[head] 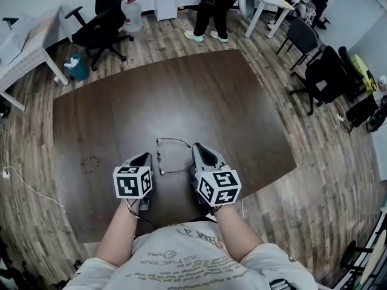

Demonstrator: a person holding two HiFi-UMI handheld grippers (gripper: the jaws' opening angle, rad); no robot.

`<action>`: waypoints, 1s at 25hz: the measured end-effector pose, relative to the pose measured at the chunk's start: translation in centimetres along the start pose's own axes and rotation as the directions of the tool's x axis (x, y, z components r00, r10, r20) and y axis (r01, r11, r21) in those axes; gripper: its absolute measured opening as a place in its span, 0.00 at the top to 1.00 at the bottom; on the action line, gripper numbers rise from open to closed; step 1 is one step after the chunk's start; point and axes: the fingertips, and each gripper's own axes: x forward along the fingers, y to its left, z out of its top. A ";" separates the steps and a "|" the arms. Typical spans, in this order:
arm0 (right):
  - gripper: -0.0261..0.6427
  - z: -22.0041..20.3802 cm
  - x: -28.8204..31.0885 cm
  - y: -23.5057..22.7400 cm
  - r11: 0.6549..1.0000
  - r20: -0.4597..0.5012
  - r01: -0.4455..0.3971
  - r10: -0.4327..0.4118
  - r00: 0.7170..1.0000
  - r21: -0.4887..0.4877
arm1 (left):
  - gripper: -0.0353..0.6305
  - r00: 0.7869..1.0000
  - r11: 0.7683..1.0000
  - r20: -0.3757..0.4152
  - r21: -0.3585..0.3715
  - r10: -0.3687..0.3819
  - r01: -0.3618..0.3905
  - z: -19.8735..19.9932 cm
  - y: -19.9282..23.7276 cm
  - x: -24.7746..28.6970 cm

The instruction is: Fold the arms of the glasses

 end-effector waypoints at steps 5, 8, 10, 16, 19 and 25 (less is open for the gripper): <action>0.94 -0.2 1.6 -2.2 0.996 -0.055 -0.085 0.084 0.995 -0.022 | 0.92 0.997 0.997 -0.046 -0.045 0.055 -0.057 -0.6 -0.9 2.1; 0.94 -0.3 2.7 -2.5 0.992 -0.072 -0.125 0.122 0.990 -0.037 | 0.92 0.995 0.996 -0.085 -0.068 0.055 -0.061 -1.7 -1.0 3.6; 0.94 -0.6 3.2 -2.8 0.989 -0.084 -0.141 0.137 0.987 -0.039 | 0.86 0.992 0.995 -0.121 -0.078 0.046 -0.055 -2.5 -1.0 4.6; 0.94 -1.1 4.2 -3.8 0.986 -0.109 -0.163 0.159 0.981 -0.031 | 0.78 0.978 0.992 -0.194 -0.086 0.075 -0.093 -3.9 0.1 7.2; 0.94 -1.2 4.5 -4.1 0.986 -0.115 -0.165 0.160 0.980 -0.036 | 0.78 0.967 0.989 -0.233 -0.077 0.102 -0.123 -4.5 1.0 8.1; 0.94 -1.3 4.7 -5.9 0.990 -0.116 -0.139 0.136 0.984 -0.025 | 0.78 0.951 0.978 -0.292 -0.146 0.100 -0.148 -5.6 1.9 9.3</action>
